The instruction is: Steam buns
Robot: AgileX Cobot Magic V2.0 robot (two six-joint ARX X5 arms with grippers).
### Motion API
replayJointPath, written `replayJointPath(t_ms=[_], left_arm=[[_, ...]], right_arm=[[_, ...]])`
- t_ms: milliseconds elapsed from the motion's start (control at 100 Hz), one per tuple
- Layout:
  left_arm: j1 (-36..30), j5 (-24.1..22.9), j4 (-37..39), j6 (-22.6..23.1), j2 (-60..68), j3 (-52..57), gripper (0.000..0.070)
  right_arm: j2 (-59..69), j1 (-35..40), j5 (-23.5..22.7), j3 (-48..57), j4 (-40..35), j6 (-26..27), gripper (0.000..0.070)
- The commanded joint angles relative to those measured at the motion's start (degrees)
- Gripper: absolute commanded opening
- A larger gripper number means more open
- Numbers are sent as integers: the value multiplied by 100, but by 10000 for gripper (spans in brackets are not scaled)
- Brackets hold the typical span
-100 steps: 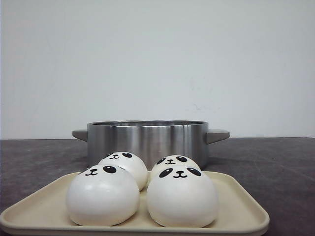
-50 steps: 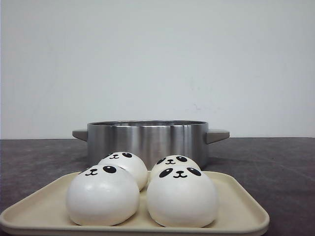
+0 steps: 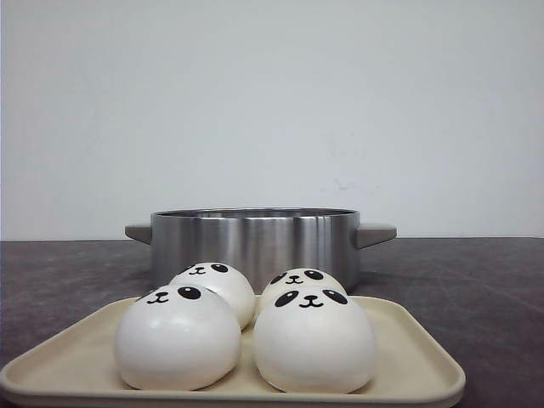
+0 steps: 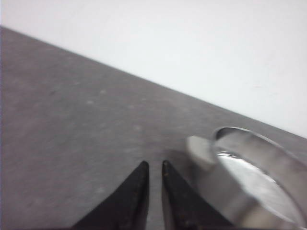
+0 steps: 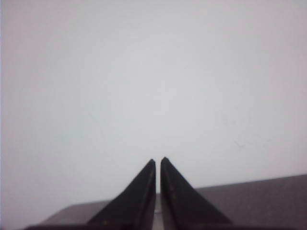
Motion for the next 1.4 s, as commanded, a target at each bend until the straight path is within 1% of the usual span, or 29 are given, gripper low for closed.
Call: replayJointPath(t_ms=[0,50,90,130,170,250,300,340,380,420,480,580,600,620,650,710,730,760,850,880,900,940,1010,1060,1140,1190,1270,1330,1390], left_arm=[[11,234,-57,-4,59,306,4],[11,354,-323,26,142,588,4],[11,389,-627,109,221,857,4],[11,387,-988,280,326,1156,4],[11,385,-1375,551,446,1480,4],[9,376,-2028,1117,719,2087,4],[11,339,-2249,1327,876,2385,4],[9,337,-2295,1399,997,2562,4],[9,341,-2291,1388,1093,2697,4],[11,354,-2271,1386,1191,2802,4],[9,487,-2229,1384,1311,2883,4],[9,868,-2245,1338,1462,2887,9],[7,962,-2256,1335,1491,2887,34],[2,1049,-2262,1333,1519,2887,78],[-15,1158,-2264,1307,1556,2887,176],[-68,1189,-2260,1176,1622,2887,411],[-85,1189,-2262,1163,1641,2887,472],[-114,1191,-2267,1152,1670,2887,517],[-199,1193,-2260,1147,1722,2887,515],[-225,1189,-2260,1147,1727,2887,514],[-238,1182,-2260,1147,1729,2887,514],[-269,1178,-2249,1145,1740,2887,514],[-348,1178,-2243,1093,1749,2887,513],[-428,1176,-2243,1084,1762,2887,513],[-573,1152,-2243,1108,1762,2887,513],[-673,1104,-2243,1137,1764,2887,514],[-855,1102,-2240,1268,1770,2887,515],[-1005,1102,-2240,1327,1792,2887,515],[-1152,1099,-2243,1370,1797,2887,515]], right_arm=[[-4,-2,-9,4,28,413,6],[-4,-2,-101,24,-11,603,5],[-4,-2,-282,103,-216,625,4],[-4,-2,-452,251,-621,605,4],[-2,-2,-529,468,-1220,520,4],[26,-2,-437,1029,-2614,46,4],[116,-2,-269,1397,-3292,-361,4],[205,-2,-214,1668,-3661,-678,4],[323,-2,-181,1908,-3871,-922,4],[452,13,-157,2122,-3963,-1025,4],[614,52,-155,2387,-3965,-1032,4],[885,131,-160,2771,-4000,-1034,4],[942,144,-166,2844,-4044,-1036,4],[1001,155,-170,2916,-4094,-1038,4],[1099,166,-214,3014,-4175,-1043,4],[1298,173,-409,3189,-4374,-1110,11],[1362,173,-455,3239,-4441,-1128,27],[1451,173,-492,3303,-4535,-1134,85],[1681,190,-723,3373,-4531,-1110,353],[1740,192,-802,3373,-4472,-1086,418],[1779,192,-828,3373,-4435,-1069,445],[1860,192,-905,3373,-4341,-1034,466],[2009,195,-1056,3381,-4105,-942,469],[2138,205,-1067,3418,-3989,-914,469],[2452,280,-1027,3646,-4155,-1126,469],[2708,385,-890,3866,-4350,-1373,476],[3147,654,-584,4295,-4631,-1878,553],[3504,911,-284,4671,-4843,-2114,617],[3921,1202,-229,5058,-5027,-2173,631]])
